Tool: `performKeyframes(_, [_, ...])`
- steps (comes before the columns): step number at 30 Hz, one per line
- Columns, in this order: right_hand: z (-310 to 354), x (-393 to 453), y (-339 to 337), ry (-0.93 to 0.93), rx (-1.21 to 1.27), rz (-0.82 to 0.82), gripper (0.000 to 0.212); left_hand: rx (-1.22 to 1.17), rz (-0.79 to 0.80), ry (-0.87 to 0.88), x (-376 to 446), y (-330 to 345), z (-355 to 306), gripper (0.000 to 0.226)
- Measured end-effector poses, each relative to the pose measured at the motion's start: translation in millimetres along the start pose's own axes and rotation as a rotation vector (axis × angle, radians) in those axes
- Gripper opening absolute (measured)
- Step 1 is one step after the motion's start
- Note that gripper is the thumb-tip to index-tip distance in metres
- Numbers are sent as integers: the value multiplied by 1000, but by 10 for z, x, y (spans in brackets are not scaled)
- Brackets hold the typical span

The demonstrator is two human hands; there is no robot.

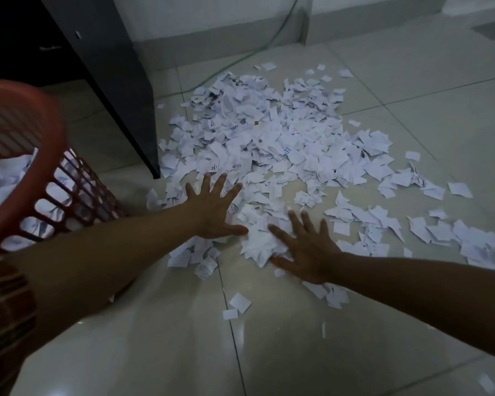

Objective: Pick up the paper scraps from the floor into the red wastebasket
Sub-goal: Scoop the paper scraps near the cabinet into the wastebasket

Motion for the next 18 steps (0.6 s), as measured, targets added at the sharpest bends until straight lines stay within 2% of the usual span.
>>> performKeyframes(3, [158, 200, -227, -121, 7, -109, 63, -105, 48, -50, 70, 100, 33, 122])
performKeyframes(5, [131, 307, -378, -136, 3, -194, 64, -150, 73, -56, 149, 179, 13, 128])
performKeyframes(9, [-277, 487, -588, 86, 42, -332, 75, -182, 112, 6, 301, 355, -157, 129])
performKeyframes(13, [-780, 664, -649, 311, 51, -352, 86, -101, 78, 57, 402, 335, -362, 112])
performKeyframes(18, [-1225, 833, -732, 484, 202, -350, 103, -221, -92, 94, 478, 43, -503, 68])
Point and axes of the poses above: each hand's wrist, its own x-axis towards the middle knuckle, its own y-axis out of the palm, z = x × y, the point moved 10 cm from there along x, towards the middle knuckle, and after that the axes turned 2 degrees about -x, right-handed, at the moved point
